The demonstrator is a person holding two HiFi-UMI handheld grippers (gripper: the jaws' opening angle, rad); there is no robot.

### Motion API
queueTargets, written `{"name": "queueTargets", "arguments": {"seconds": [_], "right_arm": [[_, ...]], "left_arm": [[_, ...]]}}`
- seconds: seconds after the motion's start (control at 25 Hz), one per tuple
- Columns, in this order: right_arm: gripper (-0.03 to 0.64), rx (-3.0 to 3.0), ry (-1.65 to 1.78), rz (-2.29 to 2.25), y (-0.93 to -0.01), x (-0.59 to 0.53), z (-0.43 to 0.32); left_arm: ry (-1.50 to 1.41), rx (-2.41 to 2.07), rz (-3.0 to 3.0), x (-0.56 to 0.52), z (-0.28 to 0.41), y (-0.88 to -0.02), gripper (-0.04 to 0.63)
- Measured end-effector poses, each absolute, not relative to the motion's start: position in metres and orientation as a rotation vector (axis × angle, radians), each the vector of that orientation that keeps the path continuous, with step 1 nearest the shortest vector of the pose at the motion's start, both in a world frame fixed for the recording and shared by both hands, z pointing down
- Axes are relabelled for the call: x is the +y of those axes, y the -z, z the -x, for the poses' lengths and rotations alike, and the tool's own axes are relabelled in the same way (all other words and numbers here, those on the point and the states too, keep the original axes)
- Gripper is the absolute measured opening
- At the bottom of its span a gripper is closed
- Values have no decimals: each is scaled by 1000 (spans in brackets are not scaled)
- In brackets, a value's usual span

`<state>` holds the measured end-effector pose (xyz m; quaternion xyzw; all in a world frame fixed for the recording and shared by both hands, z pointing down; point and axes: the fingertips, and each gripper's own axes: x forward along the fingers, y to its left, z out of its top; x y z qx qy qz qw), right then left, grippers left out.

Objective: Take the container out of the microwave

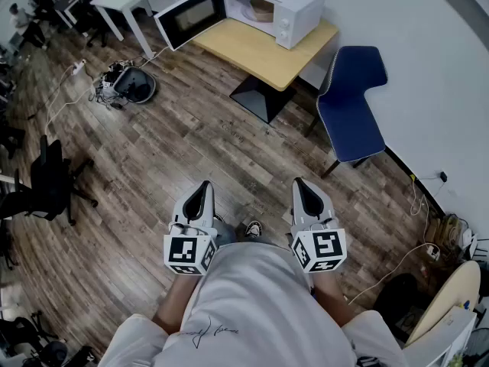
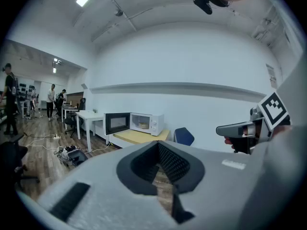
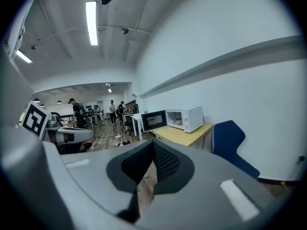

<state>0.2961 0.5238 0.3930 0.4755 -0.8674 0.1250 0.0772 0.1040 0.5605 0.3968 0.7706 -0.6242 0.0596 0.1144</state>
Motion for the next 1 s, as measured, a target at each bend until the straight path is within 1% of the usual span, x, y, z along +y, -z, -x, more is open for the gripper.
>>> {"name": "queueTargets", "arguments": {"seconds": [0.2, 0.32, 0.44, 0.6, 0.84, 1.0], "right_arm": [[9, -2610, -378, -1425, -389, 518, -301], [-2, -2628, -392, -1435, -391, 517, -304], [8, -2679, -364, -1430, -384, 522, -300], [11, -2797, -404, -1308, -377, 526, -284], [9, -2703, -441, -1417, -385, 494, -281], [9, -2678, -435, -1384, -388, 467, -264]], "left_arm": [[-161, -1847, -2260, 554, -107, -387, 0], [-169, -1849, -2245, 555, -108, -383, 0], [-177, -1864, -2224, 558, -103, -380, 0], [-197, -1857, -2197, 554, -100, -386, -2], [-189, -1827, -2213, 532, -100, -389, -2], [-164, -1871, -2264, 502, -89, -381, -3]]}}
